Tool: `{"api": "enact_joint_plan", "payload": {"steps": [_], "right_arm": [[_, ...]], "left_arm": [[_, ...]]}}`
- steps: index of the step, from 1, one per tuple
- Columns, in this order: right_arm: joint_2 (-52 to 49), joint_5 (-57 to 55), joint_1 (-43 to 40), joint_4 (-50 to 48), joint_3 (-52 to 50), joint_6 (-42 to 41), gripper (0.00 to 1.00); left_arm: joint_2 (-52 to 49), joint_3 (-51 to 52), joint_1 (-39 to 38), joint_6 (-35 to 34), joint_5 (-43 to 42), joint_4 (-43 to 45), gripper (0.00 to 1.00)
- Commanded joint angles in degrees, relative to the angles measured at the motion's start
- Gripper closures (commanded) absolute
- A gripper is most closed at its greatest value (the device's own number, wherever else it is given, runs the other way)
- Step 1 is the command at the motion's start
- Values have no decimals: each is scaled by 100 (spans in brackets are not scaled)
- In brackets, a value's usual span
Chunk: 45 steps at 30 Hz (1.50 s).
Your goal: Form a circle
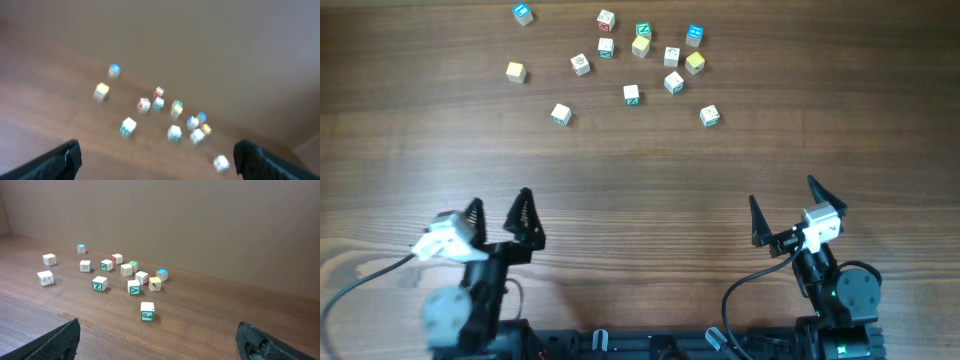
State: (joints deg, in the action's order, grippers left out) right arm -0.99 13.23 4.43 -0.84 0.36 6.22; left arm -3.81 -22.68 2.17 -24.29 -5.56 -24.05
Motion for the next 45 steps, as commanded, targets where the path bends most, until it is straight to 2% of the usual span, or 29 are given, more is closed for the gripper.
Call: {"api": "enact_joint_plan", "payload": {"steps": [1, 5, 9, 13, 15, 21, 22, 23, 24, 25, 28, 30, 36, 37, 38, 40, 43, 44, 45], "right_arm": [[57, -83, 24, -13, -7, -22, 0], [57, -83, 22, -13, -7, -22, 0], [57, -83, 22, -13, -7, -22, 0], [57, -83, 22, -13, -7, -22, 1], [57, -83, 24, -13, -7, -22, 0], [57, -83, 22, -13, -7, -22, 0], [57, -83, 24, -13, -7, -22, 0], [57, -83, 22, -13, -7, -22, 0], [57, -83, 22, -13, -7, -22, 0], [57, -83, 22, -13, -7, -22, 0], [57, -83, 24, -13, -7, -20, 0], [57, -83, 24, -13, -7, -22, 0], [57, -83, 22, -13, -7, -22, 0], [57, -83, 24, -13, -7, -22, 0], [57, -83, 22, -13, -7, -20, 0], [57, -83, 24, -13, -7, -22, 0], [57, -83, 24, -13, -7, -22, 0], [57, -83, 22, -13, -7, -22, 0], [57, -83, 24, -11, -7, -22, 0]], "left_arm": [[-1161, -1928, 35, 581, -216, -850, 0], [-3493, -4557, 31, 1067, -452, -2186, 0], [-5978, -7230, 28, 1069, -452, -3945, 0], [-8312, -9490, 13, 1305, -444, -5637, 0], [-9256, -9949, 13, 1298, -450, -5978, 0], [-10500, -9947, 20, 1300, -531, -5521, 0], [-10629, -9947, 20, 1300, -522, -5357, 11], [-10730, -9947, 20, 1298, -459, -5200, 38], [-10856, -9947, 20, 1279, -378, -4999, 83], [-11007, -9947, 20, 1058, -155, -4791, 96], [-11352, -9947, 20, 953, 310, -4369, 96], [-11718, -9943, 20, 960, 946, -3967, 96], [-12343, -9943, 26, 1235, 1073, -3095, 96], [-12443, -9943, 26, 1233, 1110, -2885, 92], [-12524, -9943, 31, 1231, 1106, -2695, 83], [-12699, -9943, 31, 1233, 1110, -2378, 80], [-12983, -9943, 52, 1386, 1147, -2081, 38], [-13090, -9941, 59, 1515, 1145, -2063, 29], [-13199, -9936, 70, 1513, 1145, -2068, 27]]}}
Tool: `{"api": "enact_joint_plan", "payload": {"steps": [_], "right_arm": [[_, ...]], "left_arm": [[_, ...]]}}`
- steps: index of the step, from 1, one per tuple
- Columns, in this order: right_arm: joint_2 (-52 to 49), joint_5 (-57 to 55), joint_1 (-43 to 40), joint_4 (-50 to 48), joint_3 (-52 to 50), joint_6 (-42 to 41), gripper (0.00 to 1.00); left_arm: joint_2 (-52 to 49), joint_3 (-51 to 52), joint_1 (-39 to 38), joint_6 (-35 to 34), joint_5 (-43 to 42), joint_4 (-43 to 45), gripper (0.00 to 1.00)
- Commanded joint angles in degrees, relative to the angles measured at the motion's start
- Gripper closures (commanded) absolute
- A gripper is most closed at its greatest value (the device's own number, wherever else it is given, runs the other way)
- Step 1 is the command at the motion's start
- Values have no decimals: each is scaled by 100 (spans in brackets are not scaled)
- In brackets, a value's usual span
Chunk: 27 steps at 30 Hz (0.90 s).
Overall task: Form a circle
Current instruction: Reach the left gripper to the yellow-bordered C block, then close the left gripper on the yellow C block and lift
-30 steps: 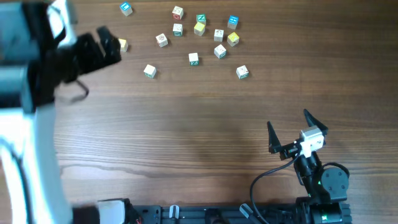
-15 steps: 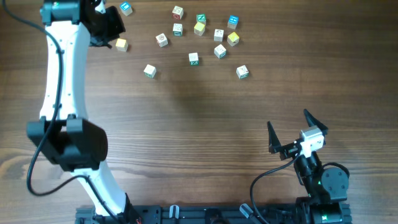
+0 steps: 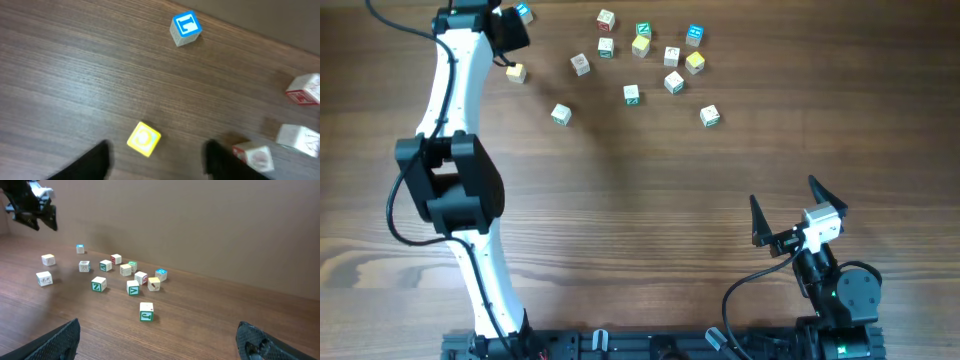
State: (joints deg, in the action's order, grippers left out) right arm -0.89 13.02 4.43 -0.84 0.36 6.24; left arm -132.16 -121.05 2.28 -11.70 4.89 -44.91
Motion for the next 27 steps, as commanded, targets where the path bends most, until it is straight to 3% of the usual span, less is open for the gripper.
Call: {"api": "enact_joint_plan", "payload": {"steps": [1, 20, 24, 27], "right_arm": [[46, -61, 22, -13, -7, -24, 0], [46, -61, 24, -13, -7, -24, 0], [46, -61, 22, -13, -7, -24, 0], [46, -61, 22, -13, -7, -26, 0]], "left_arm": [[-448, -94, 63, 254, 101, -7, 27], [-1110, 42, 131, 577, 101, -85, 38], [-1113, 44, 164, 575, 101, -109, 53], [-1113, 44, 164, 579, 101, -9, 47]]}}
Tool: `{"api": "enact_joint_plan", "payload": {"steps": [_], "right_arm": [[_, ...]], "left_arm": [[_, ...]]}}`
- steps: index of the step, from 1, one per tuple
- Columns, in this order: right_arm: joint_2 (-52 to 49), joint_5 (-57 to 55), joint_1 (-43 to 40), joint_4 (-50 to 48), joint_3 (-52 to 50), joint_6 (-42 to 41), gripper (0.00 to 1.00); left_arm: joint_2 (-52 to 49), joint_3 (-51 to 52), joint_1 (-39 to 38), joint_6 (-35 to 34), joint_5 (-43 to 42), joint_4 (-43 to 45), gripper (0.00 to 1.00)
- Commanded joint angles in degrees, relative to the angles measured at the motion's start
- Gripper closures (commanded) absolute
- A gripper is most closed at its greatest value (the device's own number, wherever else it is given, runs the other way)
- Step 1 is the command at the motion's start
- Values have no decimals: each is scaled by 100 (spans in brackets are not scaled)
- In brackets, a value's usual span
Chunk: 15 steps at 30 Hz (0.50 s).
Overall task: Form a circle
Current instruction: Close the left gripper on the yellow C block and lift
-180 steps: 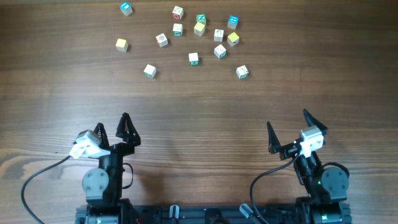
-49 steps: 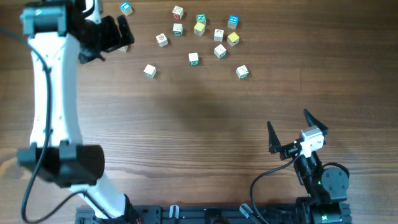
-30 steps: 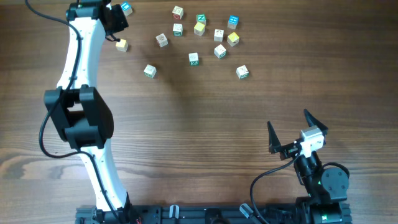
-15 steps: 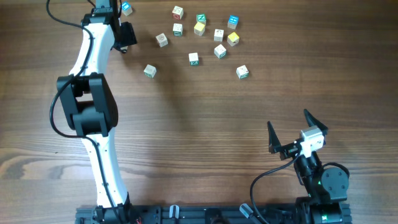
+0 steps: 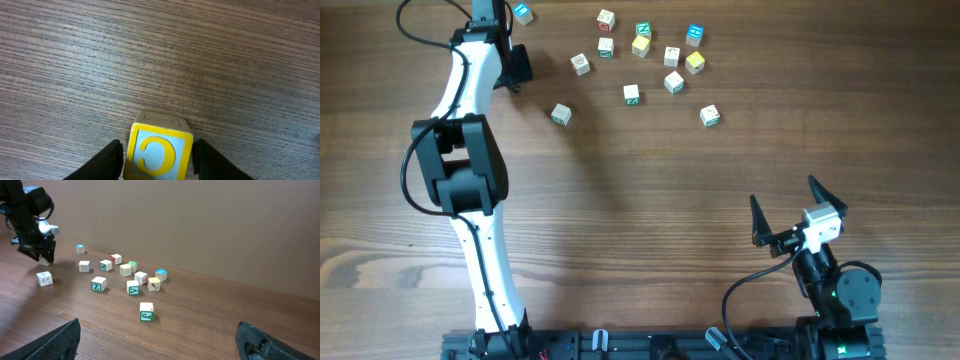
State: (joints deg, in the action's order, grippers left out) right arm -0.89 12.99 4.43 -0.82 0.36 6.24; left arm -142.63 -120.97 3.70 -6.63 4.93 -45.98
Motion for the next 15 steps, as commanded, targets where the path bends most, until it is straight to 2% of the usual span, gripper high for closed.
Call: {"api": "enact_joint_plan", "payload": {"steps": [1, 2, 5, 12, 15], "right_arm": [[46, -59, 24, -15, -7, -24, 0], [46, -59, 22, -15, -7, -26, 1], [46, -59, 24, -15, -7, -24, 0], [46, -59, 24, -15, -7, -24, 0], [46, -59, 22, -15, -7, -24, 0]], "left_arm": [[-66, 35, 24, 72, 96, 146, 46], [-66, 35, 28, 72, 96, 157, 47], [-66, 35, 26, 68, 94, 162, 62], [-63, 33, 28, 68, 94, 166, 64], [-61, 31, 28, 68, 96, 168, 76]]}}
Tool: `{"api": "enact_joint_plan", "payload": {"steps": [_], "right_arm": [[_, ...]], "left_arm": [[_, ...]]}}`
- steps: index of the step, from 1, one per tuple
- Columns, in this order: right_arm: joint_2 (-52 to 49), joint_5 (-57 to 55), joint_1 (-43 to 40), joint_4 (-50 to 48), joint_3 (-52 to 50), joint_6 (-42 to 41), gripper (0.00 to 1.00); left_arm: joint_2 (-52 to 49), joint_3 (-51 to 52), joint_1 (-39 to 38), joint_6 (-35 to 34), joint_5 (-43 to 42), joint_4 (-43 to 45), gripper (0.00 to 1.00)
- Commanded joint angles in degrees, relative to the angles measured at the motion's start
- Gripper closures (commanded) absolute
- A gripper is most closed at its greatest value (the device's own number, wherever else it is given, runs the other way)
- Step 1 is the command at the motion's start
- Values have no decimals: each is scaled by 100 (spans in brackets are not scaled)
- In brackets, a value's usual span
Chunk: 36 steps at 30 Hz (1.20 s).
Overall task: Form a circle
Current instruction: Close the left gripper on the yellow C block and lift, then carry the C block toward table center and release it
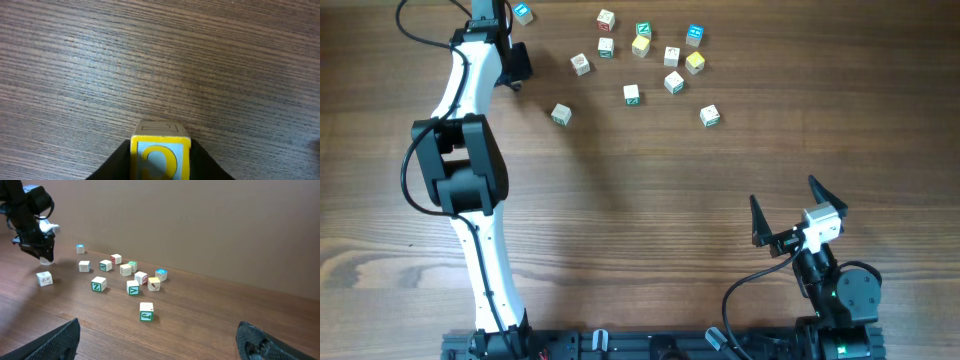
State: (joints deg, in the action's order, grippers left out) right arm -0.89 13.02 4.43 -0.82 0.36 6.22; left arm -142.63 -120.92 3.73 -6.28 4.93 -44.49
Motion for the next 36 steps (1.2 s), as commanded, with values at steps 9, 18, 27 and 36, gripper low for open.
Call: {"api": "enact_joint_plan", "payload": {"steps": [9, 18, 27, 36], "right_arm": [[46, -61, 22, -15, -7, -22, 0], [46, -61, 22, -15, -7, -22, 0], [46, -61, 22, -15, -7, -20, 0], [46, -61, 24, -15, -7, -22, 0]], "left_arm": [[752, 26, 15, 28, 96, -98, 76], [3064, 26, -369, -442, 94, -1722, 69], [3759, 138, -1534, -1832, 52, -4236, 71], [3759, 2905, -2992, -3217, 11, -2107, 75]]}}
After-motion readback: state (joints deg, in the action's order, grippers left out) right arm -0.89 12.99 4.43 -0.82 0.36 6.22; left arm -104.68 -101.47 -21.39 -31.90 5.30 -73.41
